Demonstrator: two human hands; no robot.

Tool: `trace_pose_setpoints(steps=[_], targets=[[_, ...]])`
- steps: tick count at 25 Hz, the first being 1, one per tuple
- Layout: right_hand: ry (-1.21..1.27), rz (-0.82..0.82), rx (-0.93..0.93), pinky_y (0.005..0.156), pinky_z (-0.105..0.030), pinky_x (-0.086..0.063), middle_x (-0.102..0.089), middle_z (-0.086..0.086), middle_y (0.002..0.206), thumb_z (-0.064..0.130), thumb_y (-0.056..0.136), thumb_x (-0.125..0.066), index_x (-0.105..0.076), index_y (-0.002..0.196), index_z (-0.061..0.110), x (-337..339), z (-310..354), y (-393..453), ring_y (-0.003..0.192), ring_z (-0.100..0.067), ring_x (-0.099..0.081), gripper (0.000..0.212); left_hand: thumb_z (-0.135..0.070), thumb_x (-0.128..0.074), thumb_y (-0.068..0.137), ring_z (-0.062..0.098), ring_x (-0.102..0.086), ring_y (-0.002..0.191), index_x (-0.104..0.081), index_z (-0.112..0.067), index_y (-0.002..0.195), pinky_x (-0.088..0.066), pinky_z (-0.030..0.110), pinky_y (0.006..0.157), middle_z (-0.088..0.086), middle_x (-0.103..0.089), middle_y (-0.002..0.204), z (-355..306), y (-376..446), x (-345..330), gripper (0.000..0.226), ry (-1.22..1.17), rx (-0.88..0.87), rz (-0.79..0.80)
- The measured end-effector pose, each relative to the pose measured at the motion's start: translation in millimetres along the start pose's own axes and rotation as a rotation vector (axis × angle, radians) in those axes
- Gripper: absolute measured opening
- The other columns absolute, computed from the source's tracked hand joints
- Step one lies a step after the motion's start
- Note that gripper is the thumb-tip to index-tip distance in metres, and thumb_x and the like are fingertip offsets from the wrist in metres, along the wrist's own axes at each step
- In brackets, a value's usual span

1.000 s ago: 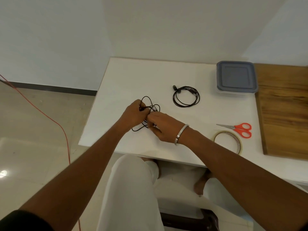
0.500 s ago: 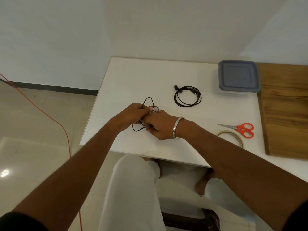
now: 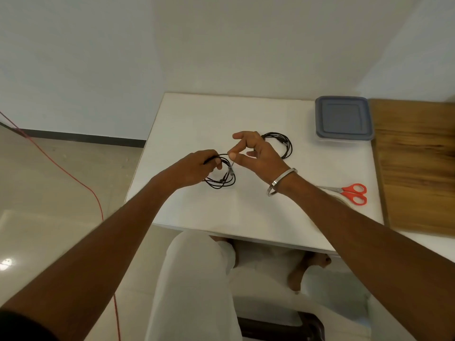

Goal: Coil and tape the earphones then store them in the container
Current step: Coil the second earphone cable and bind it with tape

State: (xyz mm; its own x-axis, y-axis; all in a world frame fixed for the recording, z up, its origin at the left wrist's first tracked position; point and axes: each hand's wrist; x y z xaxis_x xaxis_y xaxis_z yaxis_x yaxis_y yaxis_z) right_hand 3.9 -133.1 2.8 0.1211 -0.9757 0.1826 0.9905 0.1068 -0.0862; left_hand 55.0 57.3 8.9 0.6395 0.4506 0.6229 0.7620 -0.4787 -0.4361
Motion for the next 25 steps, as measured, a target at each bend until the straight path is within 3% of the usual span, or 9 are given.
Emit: trace_pose_setpoints(steps=[3,5,8,12,15,19,25], targets=[[0.293,0.137,-0.071,0.1,-0.03,-0.042,-0.064,-0.002,0.113,0.017,0.084,-0.067,-0.068,0.08,0.028,4,16,2,0.108,-0.015,-0.059,0.011,-0.027,-0.037,0.103,0.008,-0.049,0.071,-0.057,-0.022,0.088,-0.038,0.023,0.065,-0.011,-0.054,0.079,-22,-8,10,0.025,0.103,-0.103,0.065],[0.387,0.108,-0.102,0.096,-0.034,-0.045,-0.067,-0.009,0.102,0.021,0.083,-0.067,-0.067,0.083,0.023,5,21,-1,0.098,-0.022,-0.063,0.002,-0.026,-0.037,0.103,0.01,-0.051,0.07,-0.058,-0.017,0.092,-0.041,0.021,0.065,-0.009,-0.054,0.078,-33,-11,13,0.025,0.115,-0.138,0.088],[0.416,0.064,-0.159,0.094,-0.043,-0.046,-0.068,-0.006,0.09,0.027,0.083,-0.068,-0.066,0.091,0.018,10,21,-7,0.095,-0.018,-0.065,0.012,-0.024,-0.038,0.103,0.014,-0.058,0.074,-0.059,-0.012,0.098,-0.049,0.015,0.064,-0.005,-0.053,0.083,-44,-16,13,0.024,0.046,-0.124,0.076],[0.328,0.067,-0.174,0.092,-0.046,-0.048,-0.069,-0.011,0.091,0.032,0.085,-0.066,-0.065,0.099,0.007,16,19,-15,0.103,-0.023,-0.065,0.029,-0.023,-0.039,0.102,0.015,-0.052,0.07,-0.057,-0.012,0.095,-0.057,0.027,0.065,0.0,-0.047,0.08,-59,-18,8,0.023,-0.02,-0.144,0.074],[0.333,0.056,-0.178,0.077,-0.037,-0.05,-0.068,-0.006,0.086,0.03,0.087,-0.064,-0.064,0.096,0.008,22,21,-21,0.094,-0.018,-0.067,0.023,-0.025,-0.038,0.103,0.018,-0.054,0.067,-0.056,-0.012,0.094,-0.06,0.037,0.07,0.002,-0.045,0.08,-66,-17,5,0.024,-0.065,-0.126,0.108],[0.343,-0.05,-0.195,0.068,-0.028,-0.046,-0.071,0.002,0.08,0.032,0.086,-0.065,-0.064,0.089,0.021,28,20,-24,0.078,-0.013,-0.067,0.011,-0.026,-0.038,0.104,0.015,-0.049,0.066,-0.055,-0.01,0.098,-0.059,0.038,0.072,0.001,-0.042,0.079,-74,-12,1,0.023,-0.101,-0.104,0.152],[0.326,-0.176,-0.167,0.049,-0.011,-0.042,-0.065,0.001,0.072,0.019,0.088,-0.063,-0.062,0.084,0.017,30,18,-28,0.06,-0.012,-0.057,0.004,-0.016,-0.036,0.103,0.013,-0.047,0.069,-0.054,-0.011,0.102,-0.056,0.028,0.068,0.003,-0.044,0.084,-84,-11,-8,0.019,-0.11,-0.08,0.193]])
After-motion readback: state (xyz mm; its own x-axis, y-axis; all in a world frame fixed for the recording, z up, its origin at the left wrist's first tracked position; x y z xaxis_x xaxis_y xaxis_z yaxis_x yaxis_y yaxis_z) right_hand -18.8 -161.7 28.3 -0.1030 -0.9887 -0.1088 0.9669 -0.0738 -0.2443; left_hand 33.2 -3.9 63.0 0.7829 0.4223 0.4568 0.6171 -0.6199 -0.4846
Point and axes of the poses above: each hand's wrist, its own y-axis towards the middle knuckle, its own x-axis out of the back of the hand, z = x × y
